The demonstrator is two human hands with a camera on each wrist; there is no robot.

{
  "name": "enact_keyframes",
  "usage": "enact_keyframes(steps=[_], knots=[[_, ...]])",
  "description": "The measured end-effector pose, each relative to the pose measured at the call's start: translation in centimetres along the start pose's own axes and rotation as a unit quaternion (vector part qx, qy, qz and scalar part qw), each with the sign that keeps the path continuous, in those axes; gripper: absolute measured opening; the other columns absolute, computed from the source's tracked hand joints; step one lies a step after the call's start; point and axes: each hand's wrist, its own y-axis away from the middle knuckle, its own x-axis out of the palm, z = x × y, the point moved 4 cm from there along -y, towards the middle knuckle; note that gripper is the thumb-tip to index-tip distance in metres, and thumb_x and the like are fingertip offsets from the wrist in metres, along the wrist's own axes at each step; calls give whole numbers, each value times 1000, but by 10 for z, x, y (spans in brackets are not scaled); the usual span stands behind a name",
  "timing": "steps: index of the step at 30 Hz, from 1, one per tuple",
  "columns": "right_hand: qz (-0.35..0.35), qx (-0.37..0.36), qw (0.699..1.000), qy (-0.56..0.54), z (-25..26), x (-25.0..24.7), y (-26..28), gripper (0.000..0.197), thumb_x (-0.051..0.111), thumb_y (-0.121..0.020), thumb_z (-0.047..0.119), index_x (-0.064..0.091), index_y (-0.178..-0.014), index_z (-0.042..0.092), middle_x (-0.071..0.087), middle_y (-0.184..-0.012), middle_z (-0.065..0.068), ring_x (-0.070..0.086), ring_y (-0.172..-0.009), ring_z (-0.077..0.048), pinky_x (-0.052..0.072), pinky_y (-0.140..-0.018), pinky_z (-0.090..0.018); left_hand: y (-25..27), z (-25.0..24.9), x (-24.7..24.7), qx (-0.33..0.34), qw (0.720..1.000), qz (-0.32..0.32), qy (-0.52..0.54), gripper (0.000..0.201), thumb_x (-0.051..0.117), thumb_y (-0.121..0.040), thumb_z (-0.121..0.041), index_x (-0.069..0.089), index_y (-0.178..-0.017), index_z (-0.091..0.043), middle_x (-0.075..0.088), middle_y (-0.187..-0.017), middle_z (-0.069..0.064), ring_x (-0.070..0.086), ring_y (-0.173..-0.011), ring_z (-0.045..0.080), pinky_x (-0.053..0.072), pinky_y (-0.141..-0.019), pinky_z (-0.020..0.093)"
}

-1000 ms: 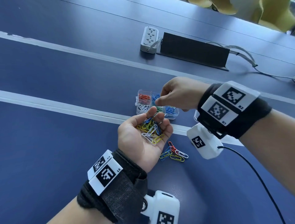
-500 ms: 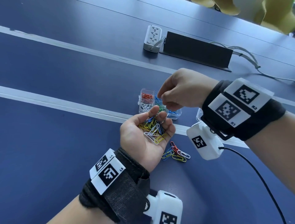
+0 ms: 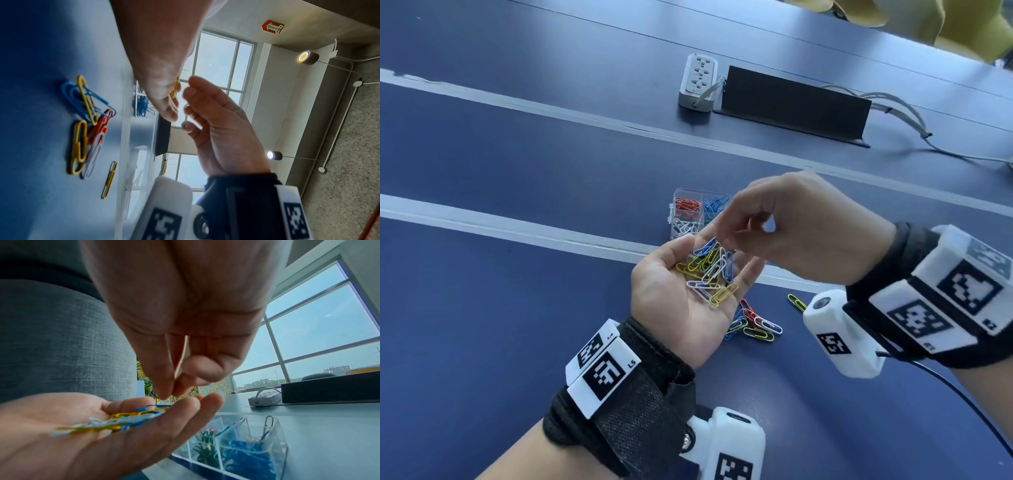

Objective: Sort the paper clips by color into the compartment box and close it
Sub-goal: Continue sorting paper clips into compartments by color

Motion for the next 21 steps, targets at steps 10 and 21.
enact_keyframes(steps=[10,21], knots=[[65,-9,998,0,-1,14,13,11,69,-75,19,71,-81,27,67,-79,10,53,-66,0,46,-73,-23,4,3,1,-29,1000,9,0,47,34,-88,-21,58,-119,3,65,-80,17,61,-71,26,37,-93,33],[-37,17,998,53,-6,4,12,17,62,-80,20,69,-93,28,58,-74,10,45,-60,0,44,-68,-29,3,5,1,-34,999,16,9,48,33,-90,-23,61,-118,5,63,-118,21,59,-103,31,41,-101,50]])
